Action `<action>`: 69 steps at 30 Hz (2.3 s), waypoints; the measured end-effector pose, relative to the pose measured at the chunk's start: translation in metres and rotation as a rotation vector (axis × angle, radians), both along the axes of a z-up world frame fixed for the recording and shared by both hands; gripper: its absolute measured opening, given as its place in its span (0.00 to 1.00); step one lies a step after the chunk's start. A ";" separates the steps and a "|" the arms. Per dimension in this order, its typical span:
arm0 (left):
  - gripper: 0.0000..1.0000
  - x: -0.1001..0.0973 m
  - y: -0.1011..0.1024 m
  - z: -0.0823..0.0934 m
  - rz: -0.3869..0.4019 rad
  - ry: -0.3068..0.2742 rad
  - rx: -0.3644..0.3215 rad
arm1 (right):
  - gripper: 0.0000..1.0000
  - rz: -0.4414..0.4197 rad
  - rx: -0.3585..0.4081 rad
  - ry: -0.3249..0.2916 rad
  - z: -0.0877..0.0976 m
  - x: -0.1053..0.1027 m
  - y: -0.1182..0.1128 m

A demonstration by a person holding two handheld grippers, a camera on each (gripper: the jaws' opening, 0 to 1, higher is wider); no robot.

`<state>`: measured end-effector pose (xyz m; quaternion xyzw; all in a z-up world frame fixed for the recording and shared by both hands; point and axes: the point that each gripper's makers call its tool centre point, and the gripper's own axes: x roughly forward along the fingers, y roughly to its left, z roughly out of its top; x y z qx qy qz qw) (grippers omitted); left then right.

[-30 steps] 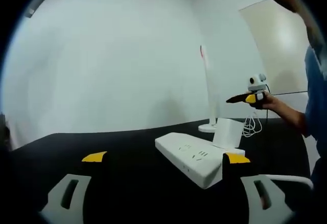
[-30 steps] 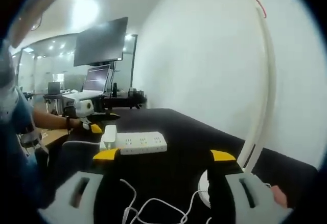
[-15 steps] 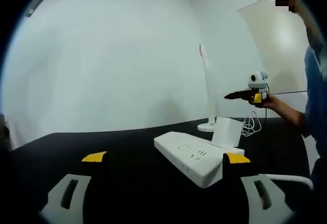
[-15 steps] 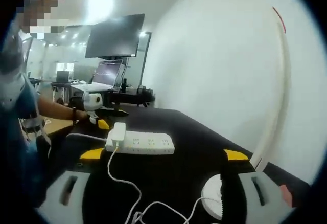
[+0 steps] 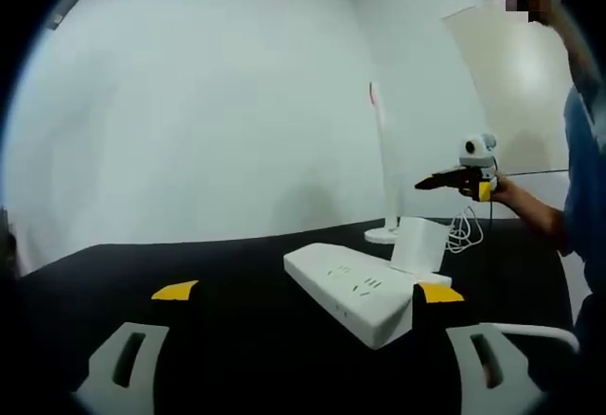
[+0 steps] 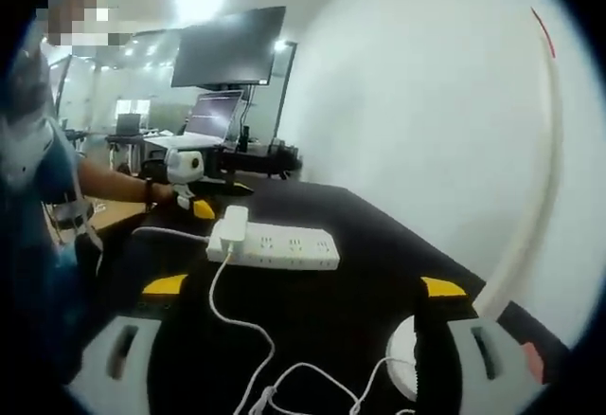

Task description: Insert the desk lamp plug into the socket, turn on the power strip switch, turn on the lamp switch, then turn off the lamp switch, turn off the power strip switch, and remove the plug from the socket.

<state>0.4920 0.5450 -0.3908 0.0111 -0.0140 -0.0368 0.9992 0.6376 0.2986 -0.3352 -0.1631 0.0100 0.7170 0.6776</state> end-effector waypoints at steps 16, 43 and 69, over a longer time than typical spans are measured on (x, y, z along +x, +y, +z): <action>0.87 -0.001 0.015 -0.004 -0.004 0.007 0.001 | 0.96 0.021 0.002 0.003 -0.002 -0.005 0.004; 0.66 -0.008 -0.003 0.007 -0.076 0.026 -0.035 | 0.95 0.101 -0.018 0.031 -0.016 -0.026 0.020; 0.43 -0.001 -0.050 -0.019 -0.188 0.215 -0.013 | 0.92 0.126 -0.013 0.023 -0.013 -0.034 0.020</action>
